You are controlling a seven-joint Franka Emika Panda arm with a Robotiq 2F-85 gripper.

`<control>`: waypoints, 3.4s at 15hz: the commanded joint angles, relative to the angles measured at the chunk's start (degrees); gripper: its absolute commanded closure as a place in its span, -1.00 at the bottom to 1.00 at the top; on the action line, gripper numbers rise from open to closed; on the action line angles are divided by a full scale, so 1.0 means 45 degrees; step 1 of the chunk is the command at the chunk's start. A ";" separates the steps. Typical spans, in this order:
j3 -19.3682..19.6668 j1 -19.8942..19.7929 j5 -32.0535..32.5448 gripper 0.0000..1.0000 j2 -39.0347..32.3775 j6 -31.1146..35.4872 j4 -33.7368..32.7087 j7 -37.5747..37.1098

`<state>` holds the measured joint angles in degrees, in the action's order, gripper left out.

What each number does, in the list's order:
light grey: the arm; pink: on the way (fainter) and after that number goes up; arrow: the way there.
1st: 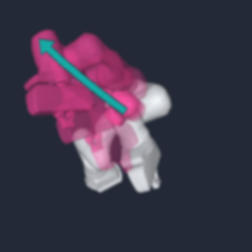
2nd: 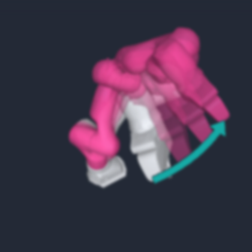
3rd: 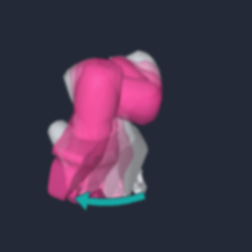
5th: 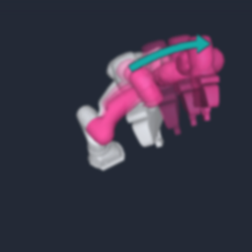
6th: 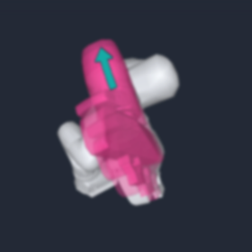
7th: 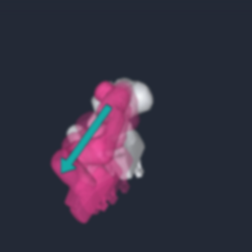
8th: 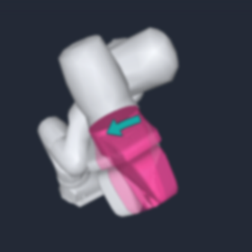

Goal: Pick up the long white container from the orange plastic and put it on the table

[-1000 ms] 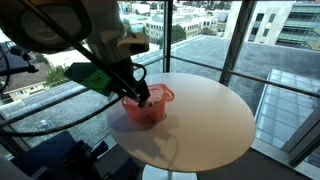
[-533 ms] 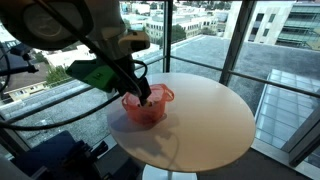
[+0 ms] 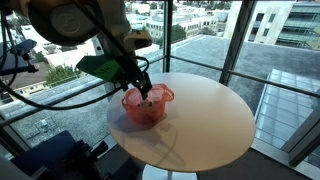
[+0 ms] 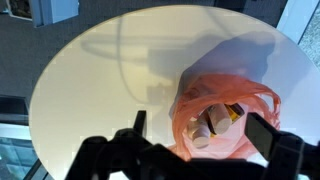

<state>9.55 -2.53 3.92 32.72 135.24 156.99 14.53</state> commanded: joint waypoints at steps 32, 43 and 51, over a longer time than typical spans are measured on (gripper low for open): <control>-0.2020 0.0747 -0.0649 -1.00 -0.7144 0.3230 -0.3056 -0.1587; -0.2715 0.0908 -0.1571 -1.00 -0.8901 0.4382 -0.3898 -0.0695; -0.3099 0.0761 -0.1574 -1.00 -0.9971 0.4546 -0.4736 -0.0341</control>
<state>-3.57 1.79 -1.99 -10.01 154.99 137.94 10.42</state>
